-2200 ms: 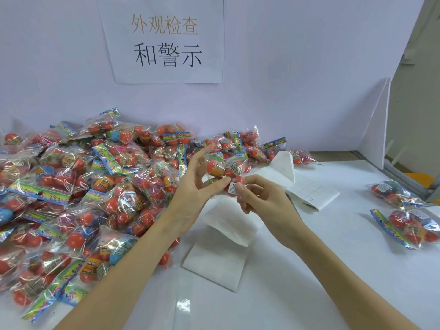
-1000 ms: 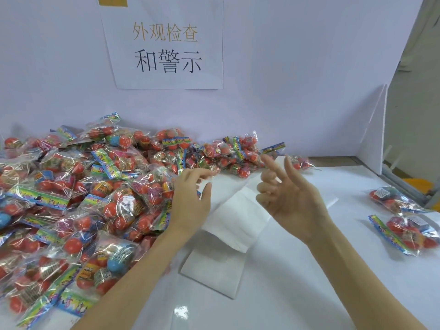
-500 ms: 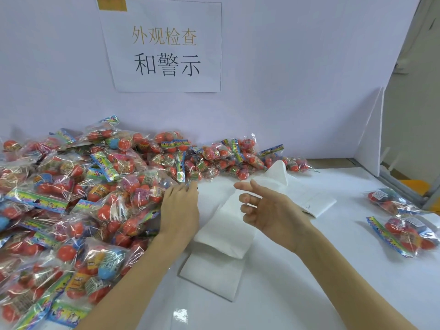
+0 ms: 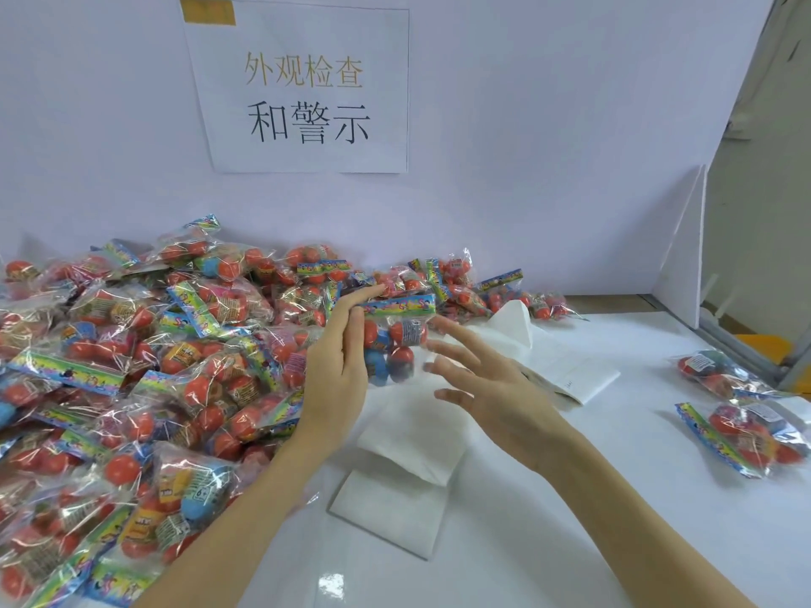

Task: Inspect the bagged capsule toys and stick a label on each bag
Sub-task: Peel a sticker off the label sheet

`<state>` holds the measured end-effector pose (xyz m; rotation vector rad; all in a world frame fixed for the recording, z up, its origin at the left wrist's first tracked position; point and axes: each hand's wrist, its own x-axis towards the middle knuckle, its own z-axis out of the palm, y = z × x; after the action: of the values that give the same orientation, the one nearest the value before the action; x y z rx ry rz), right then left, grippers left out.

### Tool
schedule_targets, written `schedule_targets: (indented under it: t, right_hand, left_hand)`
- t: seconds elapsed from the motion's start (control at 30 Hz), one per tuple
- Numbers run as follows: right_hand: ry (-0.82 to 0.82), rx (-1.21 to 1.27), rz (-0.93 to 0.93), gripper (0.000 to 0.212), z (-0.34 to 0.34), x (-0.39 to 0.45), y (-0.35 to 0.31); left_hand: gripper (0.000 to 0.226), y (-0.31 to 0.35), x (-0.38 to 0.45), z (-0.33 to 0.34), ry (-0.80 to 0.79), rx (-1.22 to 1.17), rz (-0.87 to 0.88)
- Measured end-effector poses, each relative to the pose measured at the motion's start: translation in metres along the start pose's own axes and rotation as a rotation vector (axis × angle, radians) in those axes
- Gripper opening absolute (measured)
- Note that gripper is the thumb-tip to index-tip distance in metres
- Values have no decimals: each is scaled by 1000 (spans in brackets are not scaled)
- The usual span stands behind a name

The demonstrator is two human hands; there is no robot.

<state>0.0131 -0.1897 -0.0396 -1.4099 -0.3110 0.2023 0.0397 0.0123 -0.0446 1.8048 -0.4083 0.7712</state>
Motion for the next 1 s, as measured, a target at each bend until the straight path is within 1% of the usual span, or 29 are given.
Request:
schedule_targets:
  t: [0.07,0.13,0.17,0.27,0.3,0.33,0.4,0.47,0.5,0.57,0.63,0.7,0.77,0.87,0.93,1.0]
  right_hand:
    - [-32,-75,-42,41,5,0,2]
    - [31,-134,-56,27,8,1,4]
    - [82,-125,-50,24,8,1,5]
    - [201,-40,-45,28,7,4,6]
    - [238,-30,-62,30,6,4,4]
    - [272,-46,-82,30,5,4,2]
    - [308,-146,-120,27,3,3,-2]
    - [291,-216,-133,30,2,1,-2]
    - [283,-210,-128,34,2,1,-1]
    - [281,-168,-113,44,2,2,-1]
    - [309,-133,-95,51,0,3,-2]
    - [344,-91,-90,48,-2,4,-2]
    - [364,-82,-105,43,-2,3,-2]
    - [392,-117,-132,43,-3,3,-3]
    - [401,-114,-148,41,-3,3,-5]
    - [407,-73,-166,36,0,3,-5]
  left_hand:
    - [31,3,1,0,-21,-57,-56]
    - [31,3,0,1,-64,-135,-125]
    - [32,3,0,2,-97,-182,-176]
    - [25,-1,1,1,-186,-353,-357]
    - [21,-2,2,1,-225,-423,-393]
    - [22,0,3,0,-271,-486,-404]
    - [29,2,2,0,-355,-521,-401]
    - [37,3,0,2,-411,-428,-385]
    - [39,4,-2,3,-432,-404,-373]
    - [37,4,-3,3,-441,-400,-355]
    - [26,5,-2,2,-411,-391,-348]
    - [22,5,-1,1,-403,-405,-345]
    - [26,3,-1,3,-426,-398,-316]
    - [32,2,-3,4,-441,-366,-269]
    - [36,2,-2,3,-412,-341,-271]
    - [33,5,-2,4,-410,-379,-288]
